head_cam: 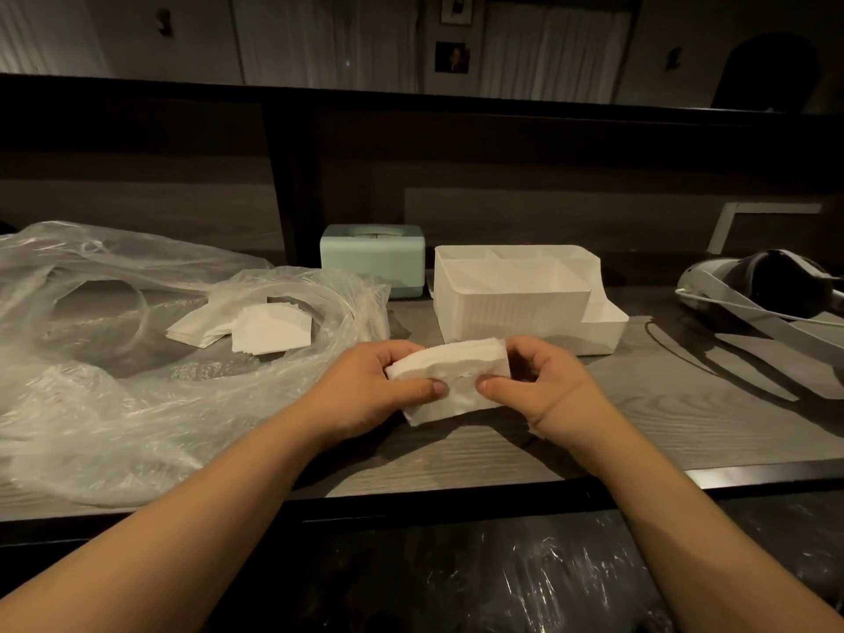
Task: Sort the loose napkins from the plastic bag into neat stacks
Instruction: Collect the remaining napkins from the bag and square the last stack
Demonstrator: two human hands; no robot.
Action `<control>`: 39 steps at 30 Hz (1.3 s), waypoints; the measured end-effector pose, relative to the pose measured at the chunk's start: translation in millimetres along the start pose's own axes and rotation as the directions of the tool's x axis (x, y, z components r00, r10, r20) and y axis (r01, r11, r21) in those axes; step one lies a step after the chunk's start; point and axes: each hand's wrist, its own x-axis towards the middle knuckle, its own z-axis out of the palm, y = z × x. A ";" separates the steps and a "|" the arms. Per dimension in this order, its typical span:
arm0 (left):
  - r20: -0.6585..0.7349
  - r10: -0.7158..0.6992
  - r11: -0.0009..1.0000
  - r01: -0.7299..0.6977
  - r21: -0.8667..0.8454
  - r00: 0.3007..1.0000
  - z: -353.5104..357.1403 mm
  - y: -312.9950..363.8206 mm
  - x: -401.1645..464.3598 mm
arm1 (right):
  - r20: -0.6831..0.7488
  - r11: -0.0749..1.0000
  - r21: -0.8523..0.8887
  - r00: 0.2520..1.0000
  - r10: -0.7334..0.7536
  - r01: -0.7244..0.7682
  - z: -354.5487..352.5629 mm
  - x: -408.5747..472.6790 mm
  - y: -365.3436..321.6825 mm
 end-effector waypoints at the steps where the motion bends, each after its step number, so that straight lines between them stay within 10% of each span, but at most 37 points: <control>1: -0.003 -0.009 0.999 0.009 0.036 1.000 0.2 4.9 2.2 | -0.022 0.999 0.054 1.000 0.007 -0.006 -1.9 1.2 -2.7; 15: -0.039 0.027 0.992 -0.032 -0.125 0.999 4.2 116.8 92.8 | -0.224 0.904 0.418 0.974 0.013 0.084 -74.3 68.5 -86.8; 24: -0.010 -0.225 0.971 0.223 -0.084 0.974 27.1 128.1 177.1 | -0.266 0.993 -0.118 0.963 -0.038 0.007 -113.4 142.1 -75.7; 39: 0.188 -0.537 0.841 0.540 0.039 0.823 58.9 103.5 208.6 | -0.079 0.750 -0.656 0.996 0.043 -0.085 -119.0 179.4 -33.2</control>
